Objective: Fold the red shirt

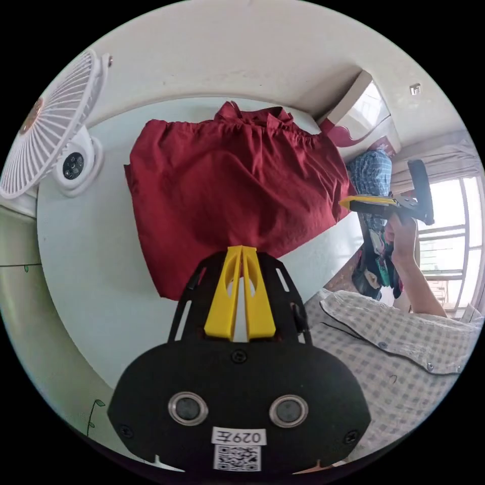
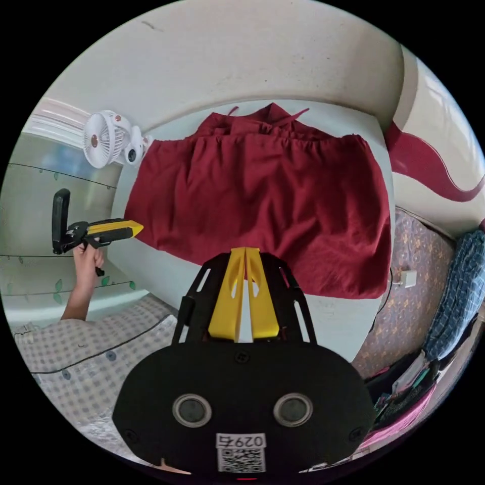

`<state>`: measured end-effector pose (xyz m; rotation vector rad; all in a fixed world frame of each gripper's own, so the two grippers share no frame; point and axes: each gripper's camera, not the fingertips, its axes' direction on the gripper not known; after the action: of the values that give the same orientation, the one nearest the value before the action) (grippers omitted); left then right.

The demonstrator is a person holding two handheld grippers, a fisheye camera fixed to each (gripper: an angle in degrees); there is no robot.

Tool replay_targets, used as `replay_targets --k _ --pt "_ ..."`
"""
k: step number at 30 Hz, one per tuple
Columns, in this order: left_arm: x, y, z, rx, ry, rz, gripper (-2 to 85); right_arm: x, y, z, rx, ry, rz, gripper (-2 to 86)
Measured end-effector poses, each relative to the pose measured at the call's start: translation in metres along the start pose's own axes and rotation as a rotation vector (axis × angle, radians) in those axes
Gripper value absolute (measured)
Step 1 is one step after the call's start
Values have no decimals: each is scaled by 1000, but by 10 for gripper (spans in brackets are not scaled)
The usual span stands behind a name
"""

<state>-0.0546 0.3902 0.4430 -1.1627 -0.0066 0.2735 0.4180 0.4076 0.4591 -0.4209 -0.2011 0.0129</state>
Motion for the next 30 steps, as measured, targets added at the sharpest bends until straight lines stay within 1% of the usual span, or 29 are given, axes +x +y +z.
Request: replay_targets --k 1,2,3,4,5,7,8,9,10,12,13,14,15,16,17,18,19,20,21,22,23,25,27,28,30 --pt "-4 2 3 -14 -11 -7 -10 -6 -2 6 -10 -1 -9 -5" --pt "-14 5 16 -71 -39 -21 -10 -18 -6 24 -45 38 -31 -6" --pt "-24 8 30 -148 -53 -20 -10 -26 -10 48 -118 123 -50 -6" --pt "-27 10 36 -180 -47 -12 -10 -28 -12 61 -169 158 -58 -6" --pt "-30 18 33 -170 -19 0 -10 -32 -12 76 -213 180 -64 -6" --pt "-31 36 12 -75 -56 -12 -10 -41 -8 61 -160 148 -27 -5" --pt "-33 50 1 -18 -110 -26 -10 -50 -2 47 -85 98 -41 -5" --pt "-37 60 -3 -2 -146 -39 -10 -60 4 39 -25 77 -50 -5" --pt "-41 64 -1 -10 -152 -42 -10 -64 6 38 -16 75 -52 -5" --pt "-61 74 24 -104 -145 -63 -10 -78 6 58 -87 90 -57 -6" --pt "-65 77 26 -92 -116 -56 -10 -79 6 68 -127 108 -58 -6" --pt "-74 84 21 -54 -91 -88 -10 -82 7 89 -223 144 -65 -6" --pt "-82 88 16 -78 -54 -112 -10 -87 10 81 -150 143 -64 -5" --pt "-84 92 11 -64 -44 -118 -10 -88 12 77 -150 133 -50 -6" --pt "-87 103 -3 3 -56 -146 -10 -93 17 69 -117 106 -60 -6" --pt "-90 115 -14 54 -90 -168 -10 -97 26 61 -54 123 -63 -6" --pt "-92 119 -18 57 -107 -173 -10 -98 30 60 -35 148 -58 -6" --pt "-98 124 -17 16 -132 -172 -10 -96 36 62 -37 194 -46 -6" --pt "-105 128 -10 -54 -160 -166 -10 -90 37 74 -111 199 -26 -6" --pt "-109 130 -5 -96 -173 -165 -10 -85 37 83 -169 181 -21 -6" --pt "-115 135 -3 -119 -166 -148 -10 -79 39 88 -192 115 -25 -6" --pt "-122 149 -24 -47 -142 -178 -10 -69 48 68 -110 49 37 -6" --pt "-132 170 -51 60 -59 -191 -10 -47 76 27 106 36 165 -6" --pt "-135 174 -56 80 -32 -189 -10 -39 84 18 148 44 208 -5" --pt "-146 188 -70 136 61 -187 -10 5 117 0 248 66 410 -5"
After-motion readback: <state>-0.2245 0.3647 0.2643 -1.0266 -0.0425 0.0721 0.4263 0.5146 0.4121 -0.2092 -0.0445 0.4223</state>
